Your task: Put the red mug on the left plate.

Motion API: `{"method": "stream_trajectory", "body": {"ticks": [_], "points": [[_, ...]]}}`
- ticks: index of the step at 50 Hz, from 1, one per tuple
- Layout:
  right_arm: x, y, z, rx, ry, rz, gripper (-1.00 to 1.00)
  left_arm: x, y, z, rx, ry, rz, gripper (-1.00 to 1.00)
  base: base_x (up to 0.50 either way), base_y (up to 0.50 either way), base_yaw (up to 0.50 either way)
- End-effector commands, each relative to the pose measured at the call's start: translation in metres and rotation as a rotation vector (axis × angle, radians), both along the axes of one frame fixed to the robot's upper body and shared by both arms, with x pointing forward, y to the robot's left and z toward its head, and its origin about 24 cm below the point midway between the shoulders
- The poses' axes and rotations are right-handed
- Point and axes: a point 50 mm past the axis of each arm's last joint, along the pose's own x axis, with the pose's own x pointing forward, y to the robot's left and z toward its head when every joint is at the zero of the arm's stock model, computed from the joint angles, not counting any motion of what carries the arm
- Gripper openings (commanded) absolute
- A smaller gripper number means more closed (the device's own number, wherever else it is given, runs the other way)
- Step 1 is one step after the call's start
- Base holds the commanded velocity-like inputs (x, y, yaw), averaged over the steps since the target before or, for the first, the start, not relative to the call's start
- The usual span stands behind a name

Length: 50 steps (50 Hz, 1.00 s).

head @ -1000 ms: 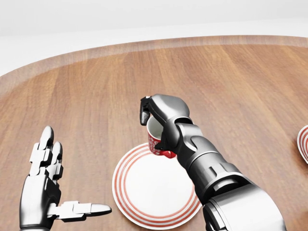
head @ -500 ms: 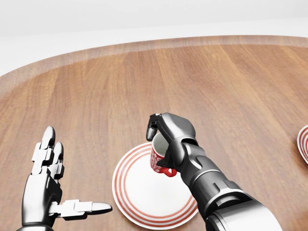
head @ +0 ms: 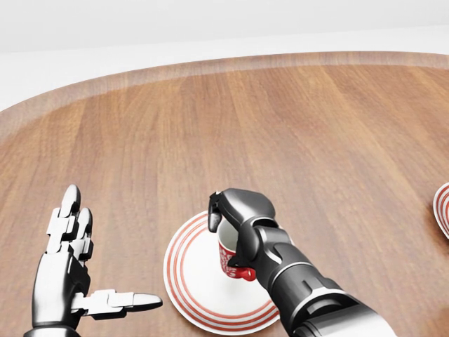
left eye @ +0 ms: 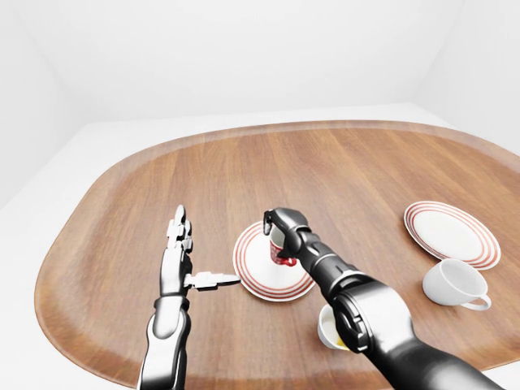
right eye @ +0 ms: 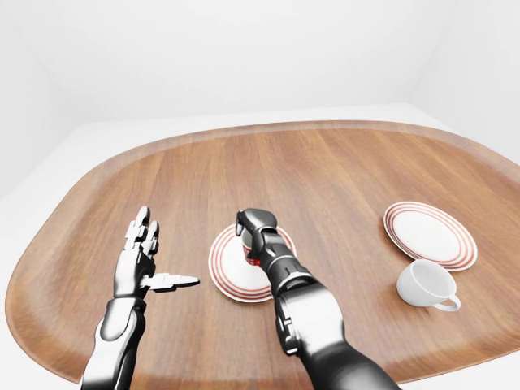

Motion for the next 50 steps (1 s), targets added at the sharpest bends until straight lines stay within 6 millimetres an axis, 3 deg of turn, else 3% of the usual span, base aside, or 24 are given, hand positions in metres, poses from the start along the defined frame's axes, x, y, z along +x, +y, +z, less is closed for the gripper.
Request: {"method": "stream_trajectory", "body": {"ticks": [1,13,30,50], "points": [[-0.003,0.0,-0.004,-0.114,-0.034,0.018,-1.0,0.001,0.002,-0.001,-0.002,0.002,0.004,1.0,0.0,0.0,0.0],[-0.004,0.001,-0.002,-0.097,-0.144,0.012,-1.0,0.001,0.003,-0.002,-0.003,0.007,0.007,1.0,0.0,0.0,0.0],[-0.004,0.004,-0.002,0.036,-0.09,-0.022,-1.0,0.001,0.003,-0.003,-0.003,0.014,0.007,1.0,0.0,0.0,0.0],[-0.01,0.004,-0.012,0.018,-0.038,-0.002,-1.0,0.003,0.004,-0.006,-0.005,0.024,0.009,1.0,0.0,0.0,0.0]]}}
